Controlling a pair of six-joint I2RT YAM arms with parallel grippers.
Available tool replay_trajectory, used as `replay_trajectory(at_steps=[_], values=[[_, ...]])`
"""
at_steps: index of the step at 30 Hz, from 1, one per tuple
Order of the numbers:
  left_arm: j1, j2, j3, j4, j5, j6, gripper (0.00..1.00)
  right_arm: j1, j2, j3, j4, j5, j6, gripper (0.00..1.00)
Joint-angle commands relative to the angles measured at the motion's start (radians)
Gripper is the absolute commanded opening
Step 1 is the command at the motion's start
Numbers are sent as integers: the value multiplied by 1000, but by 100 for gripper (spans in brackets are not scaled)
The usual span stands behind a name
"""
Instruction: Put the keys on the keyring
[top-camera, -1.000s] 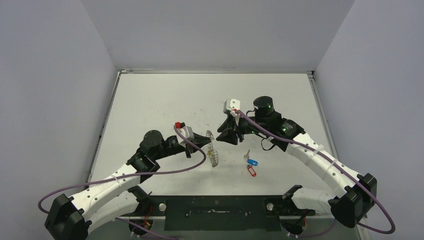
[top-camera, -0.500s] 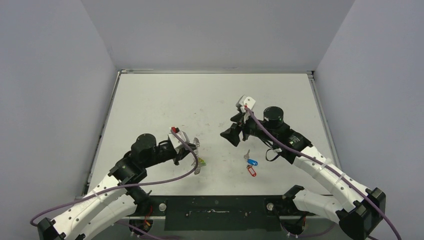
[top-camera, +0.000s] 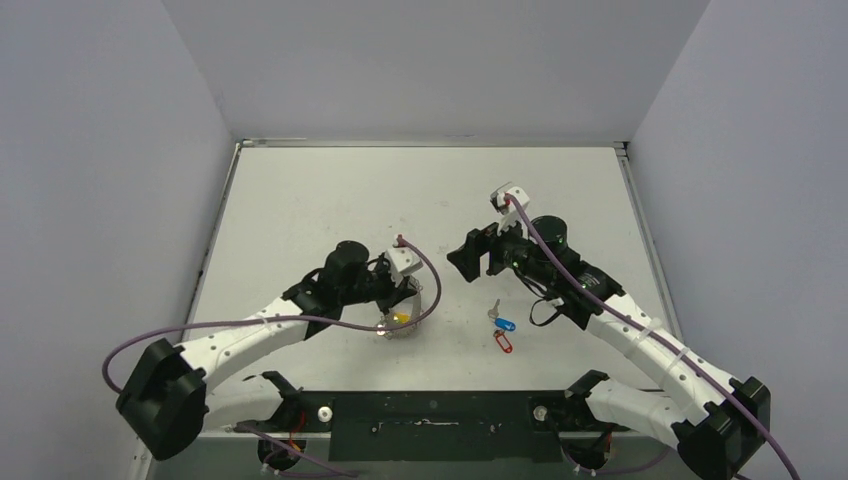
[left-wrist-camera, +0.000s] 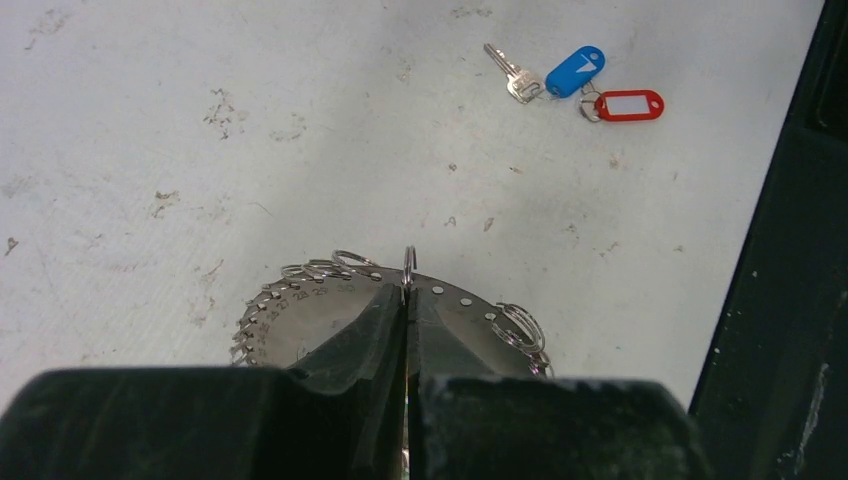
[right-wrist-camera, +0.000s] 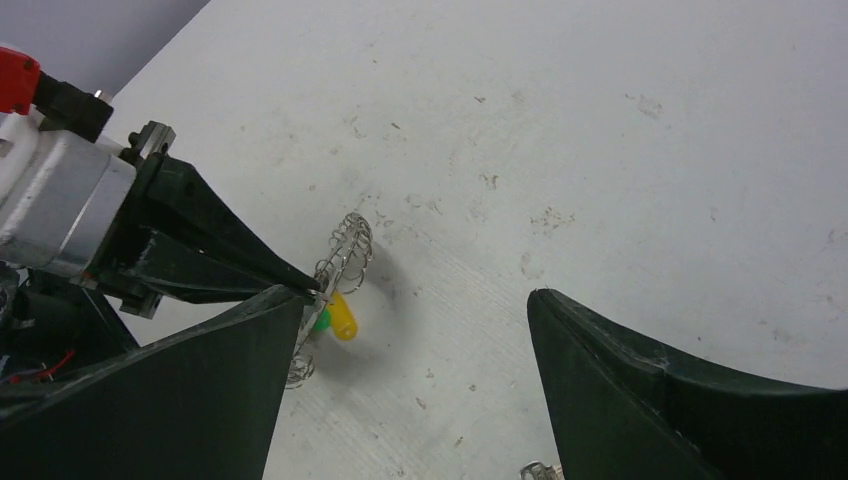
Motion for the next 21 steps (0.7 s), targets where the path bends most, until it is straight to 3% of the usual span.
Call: replay_trajectory(at_steps=[1,4,6,9,13,17,21], values=[[-6,144,78,244,32,-58,0,-10,-44,-16,-18,139,82,86],[-7,235,97,321,31,-104,0,-19,-49,-4,-76,209,98,91],[-7,265,109,353,24,-127,13,-24,-39,6,-110,226,105,93],[-8,269,120,362,-35,-188,41,-29,-12,37,-189,242,125,100],[-5,212,93,361,-145,-238,65,-49,60,90,-270,180,130,100],[12,98,46,261,-302,-372,83,-51,122,129,-320,167,137,96],[51,-5,36,34,-391,-530,92,-53,161,147,-349,173,160,97]])
